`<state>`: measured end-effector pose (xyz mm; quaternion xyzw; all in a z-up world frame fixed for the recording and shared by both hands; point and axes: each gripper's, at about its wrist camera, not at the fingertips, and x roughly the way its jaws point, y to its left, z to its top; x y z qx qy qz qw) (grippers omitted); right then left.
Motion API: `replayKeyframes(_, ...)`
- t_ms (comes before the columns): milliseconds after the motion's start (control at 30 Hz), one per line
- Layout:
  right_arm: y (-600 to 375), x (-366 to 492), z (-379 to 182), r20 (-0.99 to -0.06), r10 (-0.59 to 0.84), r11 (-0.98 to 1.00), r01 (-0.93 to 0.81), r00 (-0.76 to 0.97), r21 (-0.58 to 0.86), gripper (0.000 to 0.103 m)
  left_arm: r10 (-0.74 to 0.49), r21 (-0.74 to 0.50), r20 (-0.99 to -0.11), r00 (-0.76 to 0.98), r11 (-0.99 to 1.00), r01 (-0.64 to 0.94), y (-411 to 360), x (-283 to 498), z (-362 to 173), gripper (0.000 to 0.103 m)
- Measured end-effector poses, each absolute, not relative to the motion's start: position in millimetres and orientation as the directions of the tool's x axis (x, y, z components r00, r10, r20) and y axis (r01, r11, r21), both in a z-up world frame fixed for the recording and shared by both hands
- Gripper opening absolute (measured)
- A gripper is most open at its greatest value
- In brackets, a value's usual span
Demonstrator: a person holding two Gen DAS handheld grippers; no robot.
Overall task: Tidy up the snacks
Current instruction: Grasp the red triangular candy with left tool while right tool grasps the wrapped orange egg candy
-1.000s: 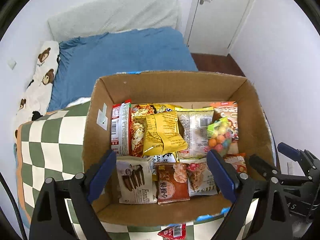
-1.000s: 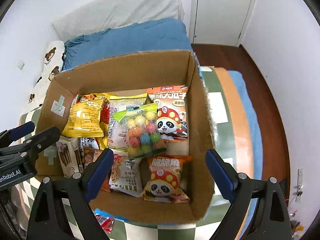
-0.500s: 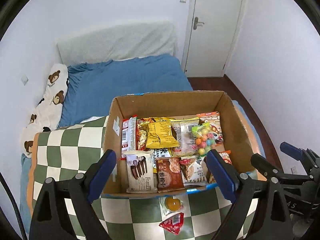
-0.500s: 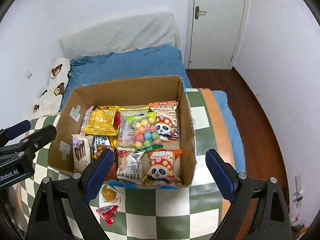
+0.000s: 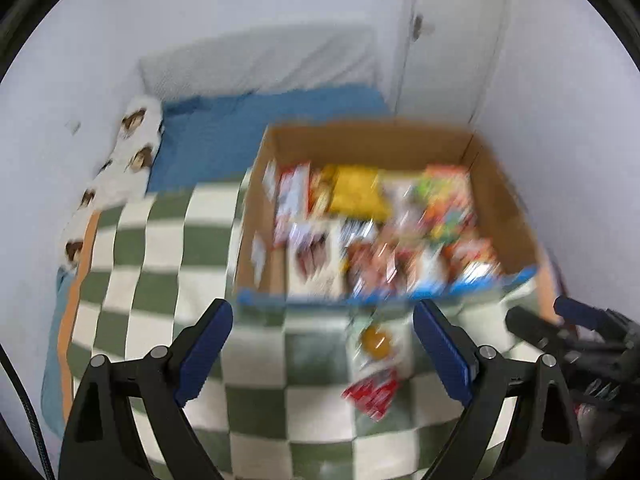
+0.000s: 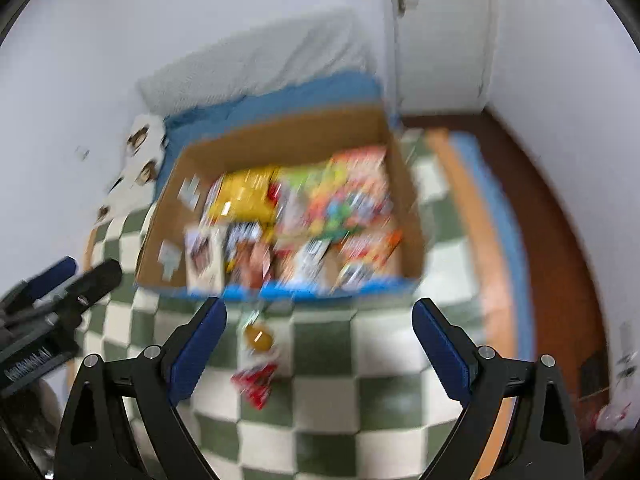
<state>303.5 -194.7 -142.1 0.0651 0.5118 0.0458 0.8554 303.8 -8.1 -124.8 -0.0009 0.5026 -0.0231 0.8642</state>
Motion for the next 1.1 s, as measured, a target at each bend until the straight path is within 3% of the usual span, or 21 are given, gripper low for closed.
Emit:
replayKeyframes(133,-196,299,-198,-0.905,0.244,0.962,0.031,0.347,0.271,0.096,-0.061,-0.035,-0.939,0.339,0.996,0.082,-15,294,-187,0.093)
replayKeyframes(333,-213,284,-246,-0.929,0.216,0.962,0.100,0.300,0.256,0.093,-0.124,-0.087,-0.975,0.184,0.976,0.199,-56,289,-254,0.093)
replayKeyframes(400,-221,280,-255,-0.933,0.200,0.964,0.108,0.298,0.241,0.076,-0.147,-0.106,-0.975,0.167,0.968,0.229,-70,293,-268,0.090)
replayKeyframes(467,-228,277,-264,-0.942,0.181,0.969,0.114,0.282,0.220,0.071,-0.159,-0.117,-0.976,0.151,0.960,0.256,-80,296,-279,0.050)
replayKeyframes(500,-232,275,-268,-0.946,0.174,0.969,0.122,0.274,0.214,0.071,-0.145,-0.108,-0.982,0.123,0.959,0.264,-84,296,-287,0.039)
replayKeyframes(633,-236,272,-274,-0.949,0.174,0.970,0.122,0.263,0.212,0.071,-0.160,-0.135,-0.978,0.136,0.975,0.177,-59,285,-281,0.039)
replayKeyframes(867,-180,296,-294,-0.923,0.281,0.953,0.036,0.261,0.300,0.071,-0.111,-0.129,-0.983,0.148,0.985,-0.115,45,276,-277,0.039)
replayKeyframes(1000,-127,321,-309,-0.920,0.284,0.958,-0.047,0.269,0.282,0.068,-0.202,-0.220,-0.974,0.104,0.953,-0.207,71,275,-289,0.040)
replayKeyframes(1100,-94,338,-322,-0.930,0.234,0.972,-0.096,0.283,0.215,0.068,-0.255,-0.266,-0.964,0.078,0.934,-0.239,75,275,-299,0.049)
